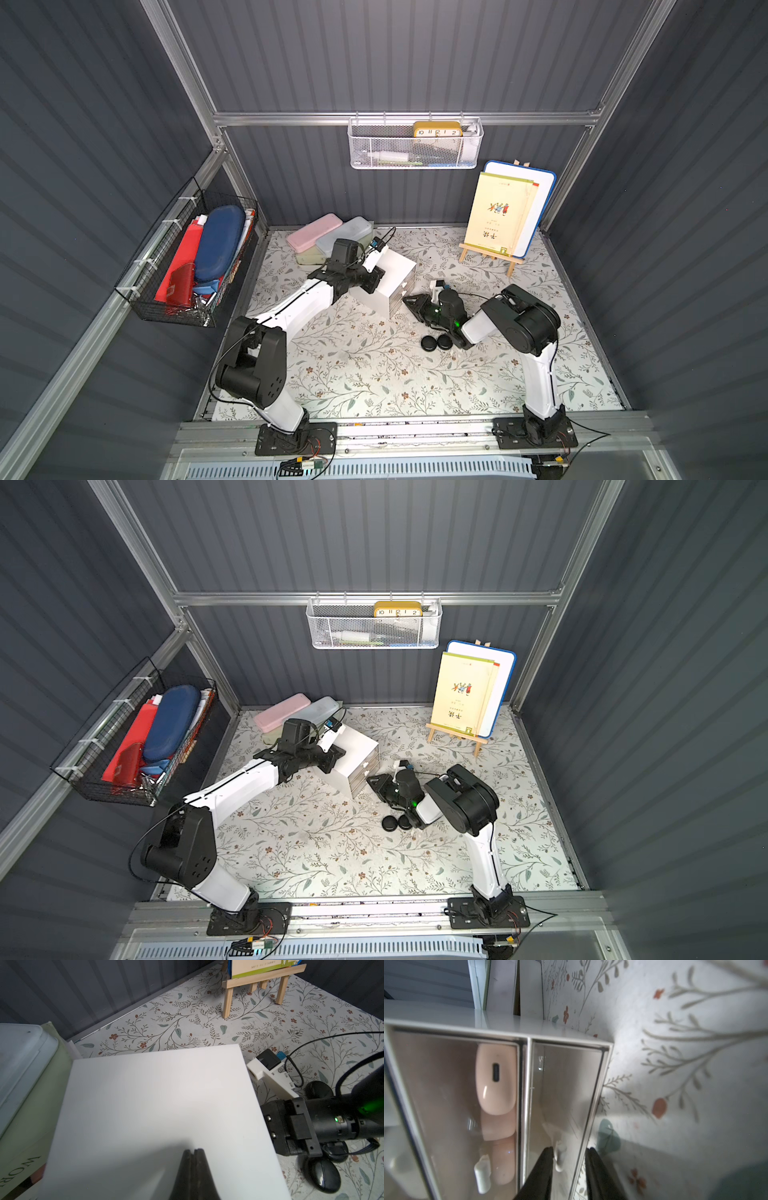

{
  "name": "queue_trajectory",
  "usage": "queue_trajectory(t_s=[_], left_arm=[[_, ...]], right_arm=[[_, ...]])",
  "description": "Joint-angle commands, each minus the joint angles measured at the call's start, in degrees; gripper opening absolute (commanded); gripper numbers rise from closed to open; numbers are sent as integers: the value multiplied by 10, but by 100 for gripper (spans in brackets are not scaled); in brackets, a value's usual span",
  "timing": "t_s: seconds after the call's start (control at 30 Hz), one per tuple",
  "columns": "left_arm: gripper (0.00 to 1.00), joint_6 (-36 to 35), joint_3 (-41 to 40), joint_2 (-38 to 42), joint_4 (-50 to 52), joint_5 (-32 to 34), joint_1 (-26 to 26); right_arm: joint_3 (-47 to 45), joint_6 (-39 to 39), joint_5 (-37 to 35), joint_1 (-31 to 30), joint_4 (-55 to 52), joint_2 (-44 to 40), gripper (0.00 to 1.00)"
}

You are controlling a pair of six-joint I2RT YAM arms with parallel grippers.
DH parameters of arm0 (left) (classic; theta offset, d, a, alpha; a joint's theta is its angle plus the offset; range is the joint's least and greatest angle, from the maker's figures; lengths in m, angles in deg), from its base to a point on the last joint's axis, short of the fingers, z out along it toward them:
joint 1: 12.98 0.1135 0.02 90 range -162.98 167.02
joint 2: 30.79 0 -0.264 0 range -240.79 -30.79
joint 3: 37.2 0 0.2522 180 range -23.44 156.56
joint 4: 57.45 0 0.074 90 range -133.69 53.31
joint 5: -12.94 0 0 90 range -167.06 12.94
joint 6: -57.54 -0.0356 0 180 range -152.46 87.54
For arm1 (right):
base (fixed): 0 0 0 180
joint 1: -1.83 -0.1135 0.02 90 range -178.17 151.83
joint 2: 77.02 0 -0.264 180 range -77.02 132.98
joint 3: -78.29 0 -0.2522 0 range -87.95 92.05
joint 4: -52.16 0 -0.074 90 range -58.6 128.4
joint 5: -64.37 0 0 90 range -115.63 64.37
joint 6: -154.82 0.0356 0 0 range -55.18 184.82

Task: Put the bluetooth earphones in the drawer according to color
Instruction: Open the drawer in the storage box.

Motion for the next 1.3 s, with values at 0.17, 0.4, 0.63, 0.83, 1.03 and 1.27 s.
queue_trajectory(t_s=[0.17,0.4,0.63,0.83,1.03,1.27], left_arm=[[0,-10,-7,13,8,-3,0],[0,-10,-7,13,9,-3,0],[0,-10,-7,13,9,-4,0],[0,-11,-7,12,10,-4,0],[0,-11,-7,13,9,-3,0],[0,-10,-6,9,10,-3,0]], right_arm=[[14,4,-3,-1,11,16,27],[16,6,-1,-1,20,23,19],[14,9,1,-2,31,30,14],[12,11,0,-2,31,31,6],[5,12,-1,-1,30,31,0],[-12,13,-2,1,33,29,0]])
